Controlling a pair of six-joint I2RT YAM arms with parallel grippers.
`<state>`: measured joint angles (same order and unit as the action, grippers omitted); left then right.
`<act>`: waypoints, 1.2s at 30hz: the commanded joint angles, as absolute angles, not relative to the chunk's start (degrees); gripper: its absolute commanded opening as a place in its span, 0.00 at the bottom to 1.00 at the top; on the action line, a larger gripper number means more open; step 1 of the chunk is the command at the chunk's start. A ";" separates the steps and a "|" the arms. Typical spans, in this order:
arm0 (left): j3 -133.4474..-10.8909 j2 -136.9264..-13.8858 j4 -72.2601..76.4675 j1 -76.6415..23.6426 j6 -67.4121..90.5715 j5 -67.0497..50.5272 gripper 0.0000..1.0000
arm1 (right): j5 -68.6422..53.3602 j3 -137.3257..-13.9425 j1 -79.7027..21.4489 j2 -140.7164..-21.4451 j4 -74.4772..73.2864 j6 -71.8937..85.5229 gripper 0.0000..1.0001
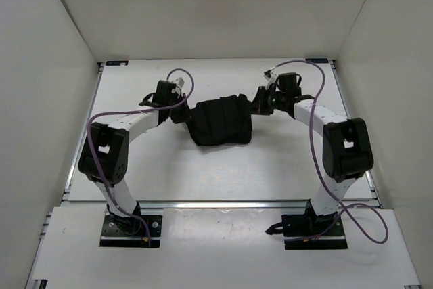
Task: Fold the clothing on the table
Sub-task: Fold the skirt
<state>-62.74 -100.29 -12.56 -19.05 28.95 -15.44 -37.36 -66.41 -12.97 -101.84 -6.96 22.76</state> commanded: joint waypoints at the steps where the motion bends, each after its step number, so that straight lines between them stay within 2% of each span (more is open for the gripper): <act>1: -67.76 -91.86 -13.71 -20.12 25.66 -16.09 0.04 | -37.53 -71.09 -13.62 -95.54 -5.95 24.44 0.00; 3: -67.33 -90.18 -13.10 -21.78 25.75 -16.18 0.04 | -36.48 -74.52 -14.59 -96.24 -8.78 22.60 0.00; 6: -65.14 -88.42 -12.48 -26.09 25.14 -14.07 0.00 | -34.55 -76.80 -17.83 -99.05 -12.74 21.28 0.00; 10: -57.07 -87.71 -10.65 -32.95 24.78 -6.34 0.00 | -21.11 -78.84 -23.72 -103.26 -21.08 16.44 0.00; 19: -45.71 -87.10 -10.29 -30.95 26.90 -1.58 0.00 | -21.01 -72.51 -23.64 -108.10 -16.80 17.14 0.00; 22: -46.31 -88.32 -10.54 -30.06 27.25 -2.72 0.00 | -21.35 -72.15 -22.15 -107.75 -16.17 17.31 0.00; 27: -51.32 -85.53 -15.10 -29.18 26.37 -3.34 0.00 | -23.46 -79.44 -20.83 -105.40 -19.24 17.06 0.00; 28: -51.94 -83.78 -16.51 -28.57 26.37 -3.34 0.00 | -23.64 -80.24 -20.05 -104.16 -19.77 17.31 0.08; 29: -52.99 -82.02 -17.22 -27.78 26.28 -3.25 0.04 | -26.34 -81.72 -19.08 -103.45 -20.21 17.40 0.22; 30: -54.39 -81.39 -18.88 -26.47 25.84 -2.99 0.08 | -28.37 -83.22 -18.38 -102.49 -20.74 18.10 0.31; 31: -55.88 -79.99 -21.33 -25.15 24.71 -2.03 0.17 | -27.52 -84.97 -17.59 -100.83 -21.35 19.15 0.52; 32: -57.12 -79.11 -24.05 -23.74 24.18 -1.59 0.31 | -27.77 -85.60 -16.45 -99.77 -23.10 18.38 0.63; 33: -59.22 -79.01 -25.47 -23.21 23.21 -1.41 0.51 | -26.38 -87.95 -16.09 -99.67 -24.77 17.76 0.68; 34: -61.24 -78.58 -27.92 -22.16 21.38 -0.10 0.59 | -22.45 -88.76 -16.00 -98.28 -27.31 16.71 0.72; 36: -65.36 -78.92 -32.59 -21.97 17.68 2.78 0.98 | -18.13 -92.01 -16.17 -97.04 -32.06 14.08 0.84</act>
